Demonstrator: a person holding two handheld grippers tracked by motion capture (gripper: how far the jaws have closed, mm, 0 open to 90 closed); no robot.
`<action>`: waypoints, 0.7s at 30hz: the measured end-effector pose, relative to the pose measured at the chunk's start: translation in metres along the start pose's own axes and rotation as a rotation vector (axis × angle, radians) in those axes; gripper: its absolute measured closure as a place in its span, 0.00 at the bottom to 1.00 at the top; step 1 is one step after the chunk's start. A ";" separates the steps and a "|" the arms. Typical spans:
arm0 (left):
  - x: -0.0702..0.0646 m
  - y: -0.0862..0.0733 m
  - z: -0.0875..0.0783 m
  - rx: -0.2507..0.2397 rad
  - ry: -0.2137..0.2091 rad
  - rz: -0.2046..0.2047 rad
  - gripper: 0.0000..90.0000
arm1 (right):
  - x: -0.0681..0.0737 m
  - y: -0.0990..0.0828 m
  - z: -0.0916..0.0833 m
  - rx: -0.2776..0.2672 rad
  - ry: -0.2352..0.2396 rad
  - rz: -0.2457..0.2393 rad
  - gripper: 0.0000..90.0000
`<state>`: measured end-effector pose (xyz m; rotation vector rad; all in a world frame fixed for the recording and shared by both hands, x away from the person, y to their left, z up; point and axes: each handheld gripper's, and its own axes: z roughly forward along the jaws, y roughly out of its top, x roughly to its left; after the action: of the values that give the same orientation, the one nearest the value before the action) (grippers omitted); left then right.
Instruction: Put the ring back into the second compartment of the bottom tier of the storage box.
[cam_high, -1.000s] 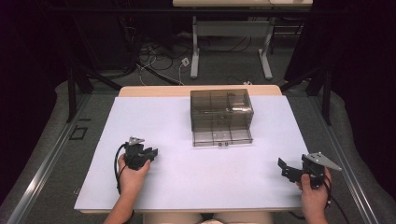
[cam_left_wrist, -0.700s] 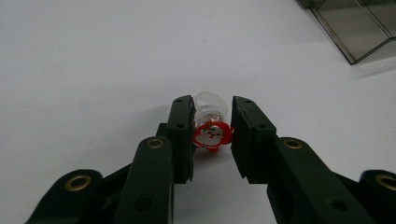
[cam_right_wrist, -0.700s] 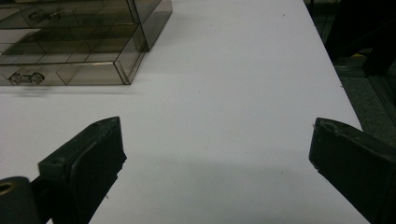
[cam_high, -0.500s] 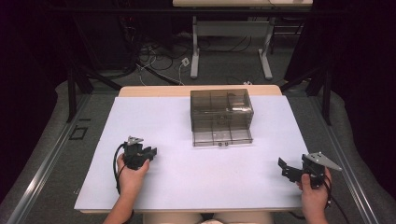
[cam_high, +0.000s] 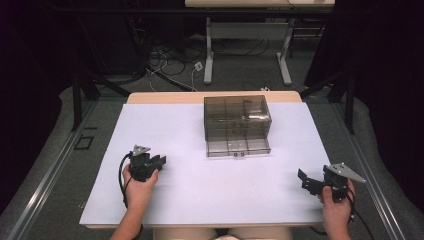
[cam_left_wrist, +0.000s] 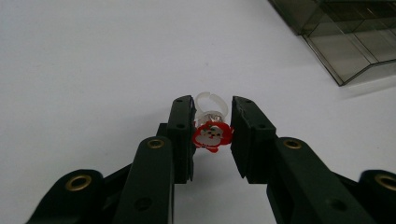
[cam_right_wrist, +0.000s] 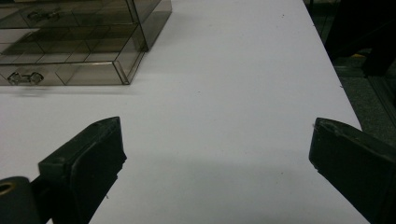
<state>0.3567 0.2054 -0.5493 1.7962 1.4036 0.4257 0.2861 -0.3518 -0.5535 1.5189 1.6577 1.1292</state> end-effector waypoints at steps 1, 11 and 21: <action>0.000 0.000 -0.001 -0.001 -0.003 -0.001 0.78 | 0.000 0.000 0.000 0.001 0.000 -0.001 0.03; -0.003 0.002 -0.007 -0.035 -0.002 0.000 0.78 | 0.000 0.000 -0.001 0.013 0.001 -0.003 0.03; -0.006 0.004 -0.010 -0.049 -0.008 0.004 0.79 | 0.000 0.000 0.000 0.008 0.006 0.002 0.03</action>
<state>0.3511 0.2034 -0.5388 1.7598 1.3731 0.4501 0.2860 -0.3520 -0.5537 1.5239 1.6677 1.1306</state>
